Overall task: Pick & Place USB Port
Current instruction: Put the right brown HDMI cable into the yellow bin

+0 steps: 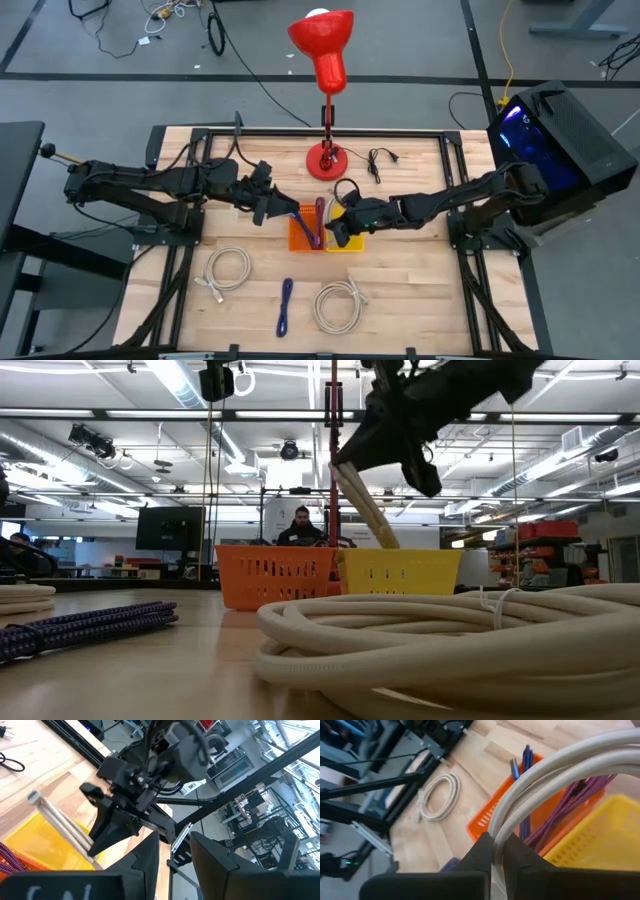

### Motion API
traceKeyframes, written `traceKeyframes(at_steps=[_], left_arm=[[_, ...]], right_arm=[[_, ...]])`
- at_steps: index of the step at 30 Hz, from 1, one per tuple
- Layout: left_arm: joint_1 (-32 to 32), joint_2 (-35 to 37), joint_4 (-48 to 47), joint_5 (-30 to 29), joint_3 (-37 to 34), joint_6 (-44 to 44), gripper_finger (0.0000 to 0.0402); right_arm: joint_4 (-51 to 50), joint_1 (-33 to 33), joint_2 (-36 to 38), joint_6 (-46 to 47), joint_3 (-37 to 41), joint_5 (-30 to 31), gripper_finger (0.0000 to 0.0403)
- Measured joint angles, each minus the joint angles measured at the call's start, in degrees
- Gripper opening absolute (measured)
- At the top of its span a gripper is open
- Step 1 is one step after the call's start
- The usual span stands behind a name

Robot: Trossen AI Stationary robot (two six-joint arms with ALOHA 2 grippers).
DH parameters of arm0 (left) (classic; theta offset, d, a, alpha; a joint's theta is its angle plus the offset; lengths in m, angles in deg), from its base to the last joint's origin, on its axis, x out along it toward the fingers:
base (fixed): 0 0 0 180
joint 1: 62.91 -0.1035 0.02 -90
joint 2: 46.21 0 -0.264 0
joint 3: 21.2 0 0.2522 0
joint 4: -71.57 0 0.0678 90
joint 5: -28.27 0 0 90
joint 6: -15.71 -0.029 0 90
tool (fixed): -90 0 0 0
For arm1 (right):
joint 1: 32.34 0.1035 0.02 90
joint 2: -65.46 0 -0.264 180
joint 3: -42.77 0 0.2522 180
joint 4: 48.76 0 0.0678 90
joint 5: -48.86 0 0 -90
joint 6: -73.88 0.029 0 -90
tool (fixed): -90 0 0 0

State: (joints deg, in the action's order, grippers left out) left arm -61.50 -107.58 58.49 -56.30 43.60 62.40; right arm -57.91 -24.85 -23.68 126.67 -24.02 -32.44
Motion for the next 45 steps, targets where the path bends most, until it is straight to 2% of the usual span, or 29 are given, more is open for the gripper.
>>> traceKeyframes(at_steps=[4, 9, 19, 27, 31, 35, 39, 45], left_arm=[[0.0, 0.0, 0.0, 0.0, 0.0, 0.0, 0.0117], [0.0, 0.0, 0.0, 0.0, 0.0, 0.0, 0.0117], [0.0, 0.0, 0.0, 0.0, 0.0, 0.0, 0.0117], [0.0, 0.0, 0.0, 0.0, 0.0, 0.1, 0.0117], [0.0, 0.0, 0.0, 0.0, 0.0, 0.2, 0.0117], [0.0, 0.0, 0.0, 0.0, 0.0, 0.2, 0.0117], [0.0, 0.0, 0.0, 0.0, 0.0, 0.4, 0.0117], [0.0, 0.0, 0.0, 0.0, 0.0, 0.4, 0.0117]], right_arm=[[6.9, 0.0, 0.0, 2.4, 3.6, -0.8, 0.0012], [6.4, 0.0, 0.0, 3.3, 4.8, -2.7, 0.0012], [1.1, -0.1, 0.0, 4.8, 4.9, -2.2, 0.0014], [0.8, -0.1, 0.0, 5.0, 4.9, -2.1, 0.0128], [0.7, -0.1, 0.0, 5.0, 4.9, -2.1, 0.0167], [-0.8, -0.1, 0.0, 5.2, 4.9, -1.6, 0.0182], [-1.9, -0.1, 0.0, 5.5, 4.9, -1.0, 0.0180], [1.5, -0.1, 0.0, 5.6, 4.9, -0.7, 0.0172]])
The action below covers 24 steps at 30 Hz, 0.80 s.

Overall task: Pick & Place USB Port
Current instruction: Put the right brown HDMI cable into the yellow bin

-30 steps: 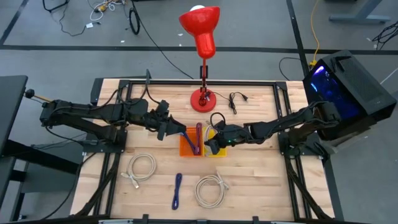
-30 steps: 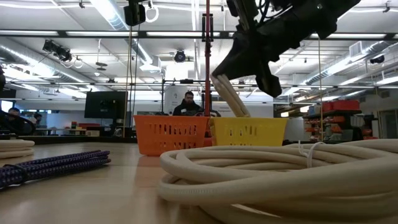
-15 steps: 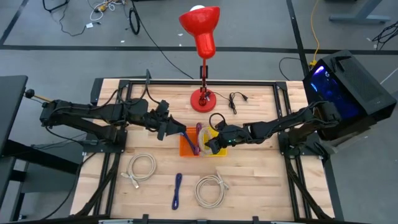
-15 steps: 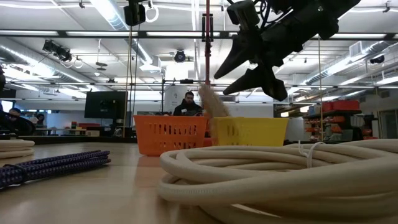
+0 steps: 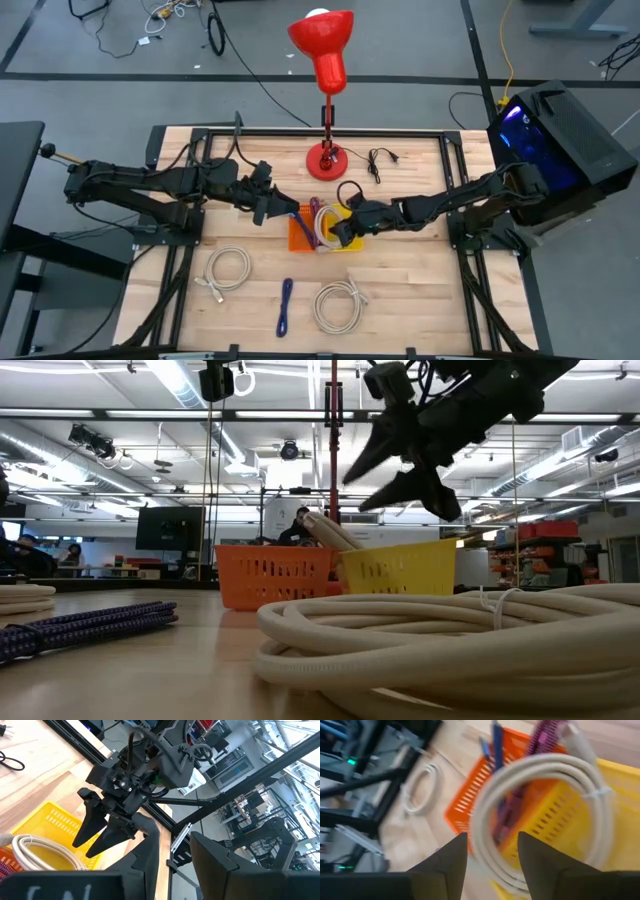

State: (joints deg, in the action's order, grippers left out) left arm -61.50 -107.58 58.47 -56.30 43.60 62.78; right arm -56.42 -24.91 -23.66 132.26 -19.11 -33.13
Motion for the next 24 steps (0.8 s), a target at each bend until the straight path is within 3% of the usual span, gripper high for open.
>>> traceKeyframes(at_steps=[9, 24], left_arm=[[0.0, 0.0, 0.0, 0.7, 0.0, -0.2, 0.0117], [0.0, 0.0, 0.0, 1.0, 0.0, -1.3, 0.0117]], right_arm=[[3.2, 4.1, 0.0, 2.8, 0.0, -6.4, 0.0172], [-0.6, 16.5, 0.0, 15.7, 0.0, -3.8, 0.0153]])
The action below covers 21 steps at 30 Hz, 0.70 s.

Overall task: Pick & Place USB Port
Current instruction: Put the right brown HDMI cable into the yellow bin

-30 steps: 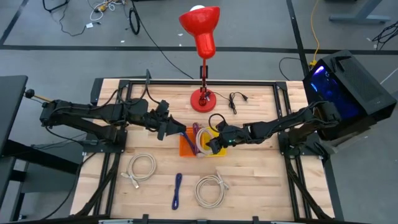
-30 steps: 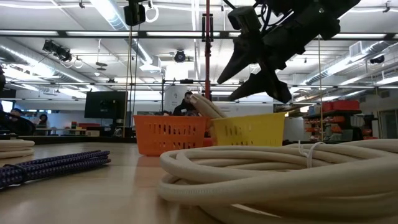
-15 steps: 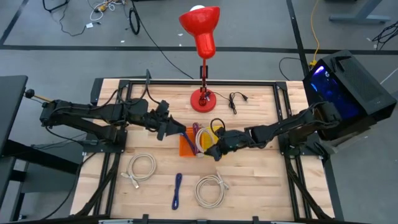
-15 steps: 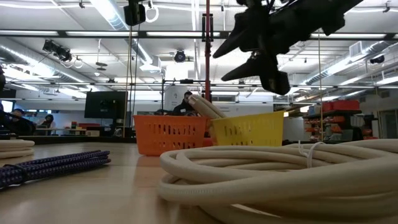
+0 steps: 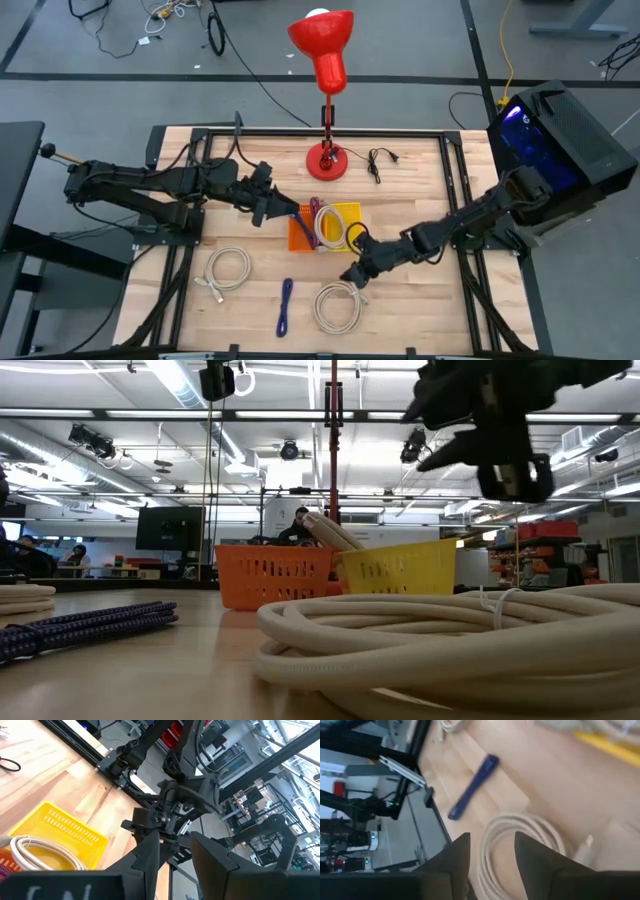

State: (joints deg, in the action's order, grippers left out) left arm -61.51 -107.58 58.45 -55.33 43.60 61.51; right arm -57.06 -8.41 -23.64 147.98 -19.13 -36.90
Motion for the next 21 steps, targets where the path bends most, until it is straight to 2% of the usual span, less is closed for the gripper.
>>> traceKeyframes(at_steps=[9, 13, 21], left_arm=[[0.0, 0.0, 0.0, 1.1, 0.0, 0.0, 0.0117], [0.0, 0.0, 0.0, 1.1, 0.0, -0.1, 0.0117], [0.0, 0.0, 0.0, 1.0, 0.0, -0.1, 0.0117]], right_arm=[[-14.4, 3.9, 0.0, 7.6, 0.0, -1.5, 0.0141], [-16.3, 4.6, -0.4, 9.4, 0.0, -4.3, 0.0143], [-16.1, 6.5, -1.5, 10.4, 0.0, -5.6, 0.0143]])
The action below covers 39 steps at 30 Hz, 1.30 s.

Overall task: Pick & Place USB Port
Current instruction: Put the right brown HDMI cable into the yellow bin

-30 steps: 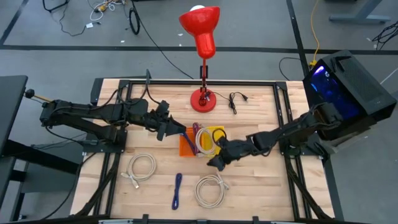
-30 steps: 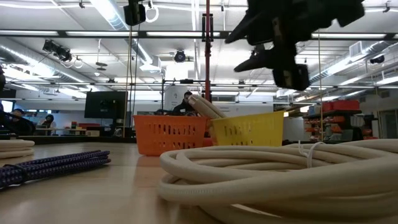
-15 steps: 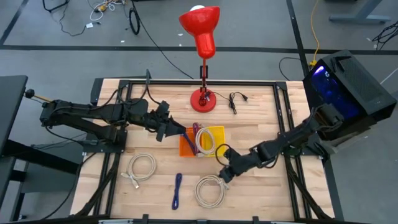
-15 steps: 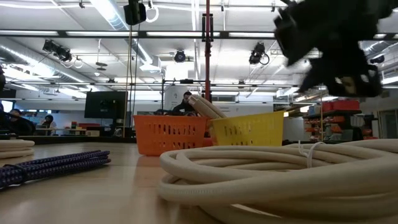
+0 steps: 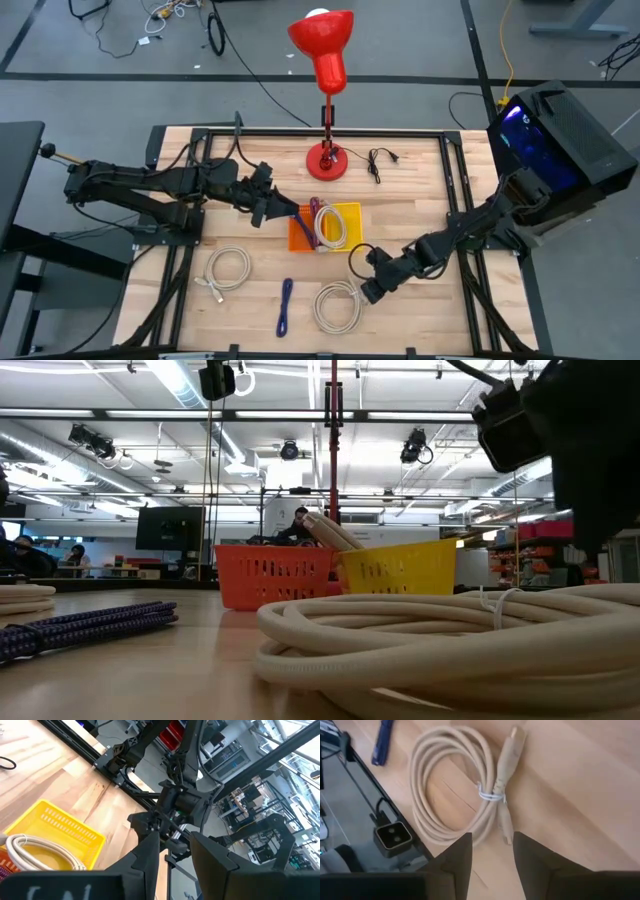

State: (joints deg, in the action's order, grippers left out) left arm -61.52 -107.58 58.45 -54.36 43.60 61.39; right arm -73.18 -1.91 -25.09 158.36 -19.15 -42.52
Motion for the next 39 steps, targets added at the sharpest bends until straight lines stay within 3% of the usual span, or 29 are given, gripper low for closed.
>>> traceKeyframes(at_steps=[10, 31, 39], left_arm=[[0.0, 0.0, 0.0, -0.1, 0.0, 0.1, 0.0117], [0.0, 0.0, 0.0, -0.2, 0.0, 0.1, 0.0117], [0.0, 0.0, 0.0, 0.0, 0.0, -0.2, 0.0117]], right_arm=[[12.5, 0.5, -8.9, 0.5, 0.0, -2.6, 0.0143], [10.9, 0.0, -9.7, 0.8, -0.1, -3.3, 0.0144], [14.1, -0.8, -11.7, 1.7, -0.1, -5.9, 0.0170]])
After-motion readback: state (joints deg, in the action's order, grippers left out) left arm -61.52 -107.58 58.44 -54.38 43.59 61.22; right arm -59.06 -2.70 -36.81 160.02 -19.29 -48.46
